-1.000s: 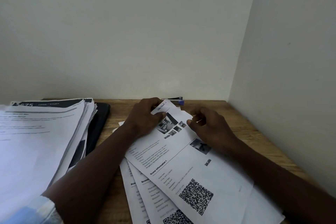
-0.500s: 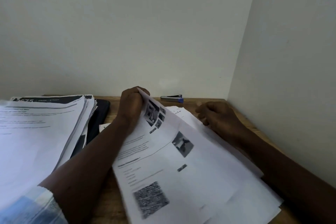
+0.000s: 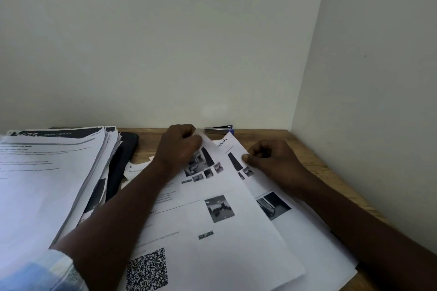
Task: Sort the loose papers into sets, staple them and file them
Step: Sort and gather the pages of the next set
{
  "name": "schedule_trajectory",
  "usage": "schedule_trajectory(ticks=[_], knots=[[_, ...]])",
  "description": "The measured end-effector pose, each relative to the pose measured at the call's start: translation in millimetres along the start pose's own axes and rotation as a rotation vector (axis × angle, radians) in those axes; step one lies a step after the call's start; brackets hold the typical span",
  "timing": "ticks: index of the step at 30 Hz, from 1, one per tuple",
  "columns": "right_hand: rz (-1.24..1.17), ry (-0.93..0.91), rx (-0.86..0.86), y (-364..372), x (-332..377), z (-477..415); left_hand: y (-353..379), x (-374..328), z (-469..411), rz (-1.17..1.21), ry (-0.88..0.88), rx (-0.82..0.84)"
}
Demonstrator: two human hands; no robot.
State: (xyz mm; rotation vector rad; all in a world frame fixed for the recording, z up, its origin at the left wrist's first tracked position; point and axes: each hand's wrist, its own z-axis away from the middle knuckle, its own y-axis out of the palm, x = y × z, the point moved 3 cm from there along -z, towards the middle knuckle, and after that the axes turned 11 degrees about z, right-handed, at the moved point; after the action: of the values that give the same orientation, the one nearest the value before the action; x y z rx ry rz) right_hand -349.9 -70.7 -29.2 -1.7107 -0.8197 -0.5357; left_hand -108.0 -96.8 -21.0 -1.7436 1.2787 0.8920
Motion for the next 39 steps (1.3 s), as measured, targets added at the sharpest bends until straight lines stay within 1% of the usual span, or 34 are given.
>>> schedule_trajectory(ticks=[3, 7, 8, 11, 12, 14, 15, 17, 18, 19, 20, 23, 25, 29, 31, 33, 35, 37, 39], knots=[[-0.112, -0.028, 0.025, -1, 3, -1, 6, 2, 4, -0.096, 0.033, 0.108], [-0.191, -0.070, 0.059, -2, 12, 5, 9, 0, 8, -0.075, 0.019, 0.186], [-0.227, -0.075, 0.076, -3, 15, 7, 9, 0, 8, -0.078, 0.019, 0.187], [-0.368, -0.044, 0.200, -3, 26, 13, 8, 3, 4, 0.002, 0.004, 0.147], [-0.375, -0.022, 0.201, -4, 28, 14, 8, 3, 3, 0.041, -0.004, 0.139], [-0.288, 0.014, 0.115, -8, 26, 10, 7, 1, 2, 0.152, -0.022, 0.171], [-0.181, 0.007, 0.050, -10, 21, 8, 7, 0, 3, 0.208, -0.038, 0.191], [0.147, -0.042, -0.048, -13, 11, 3, 3, 0, 4, 0.325, -0.091, 0.181], [0.285, -0.051, -0.063, -13, 6, 1, 1, 2, 3, 0.371, -0.131, 0.157], [0.349, -0.042, -0.069, -13, 4, 0, -1, 3, 2, 0.403, -0.160, 0.136], [0.366, -0.030, -0.066, -13, 3, -2, -3, 4, 0, 0.410, -0.184, 0.129], [0.422, 0.010, 0.010, -10, 6, 0, -5, 6, -4, 0.399, -0.182, 0.159], [0.459, 0.016, 0.055, -7, 8, 1, -7, 5, -6, 0.328, -0.139, 0.205], [0.472, 0.037, 0.164, 0, 9, 0, -6, 10, -9, -0.043, -0.042, 0.291], [0.458, 0.034, 0.183, 3, 7, -4, -3, 10, -9, -0.243, 0.018, 0.300], [0.441, 0.034, 0.173, 4, 5, -7, 0, 12, -11, -0.392, 0.073, 0.275], [0.390, 0.036, 0.159, 5, 3, -7, 1, 15, -11, -0.472, 0.105, 0.264], [0.341, 0.022, 0.153, 5, 4, -6, 1, 14, -10, -0.480, 0.120, 0.273], [0.287, 0.009, 0.144, 5, 5, -5, 1, 12, -8, -0.441, 0.083, 0.285]])
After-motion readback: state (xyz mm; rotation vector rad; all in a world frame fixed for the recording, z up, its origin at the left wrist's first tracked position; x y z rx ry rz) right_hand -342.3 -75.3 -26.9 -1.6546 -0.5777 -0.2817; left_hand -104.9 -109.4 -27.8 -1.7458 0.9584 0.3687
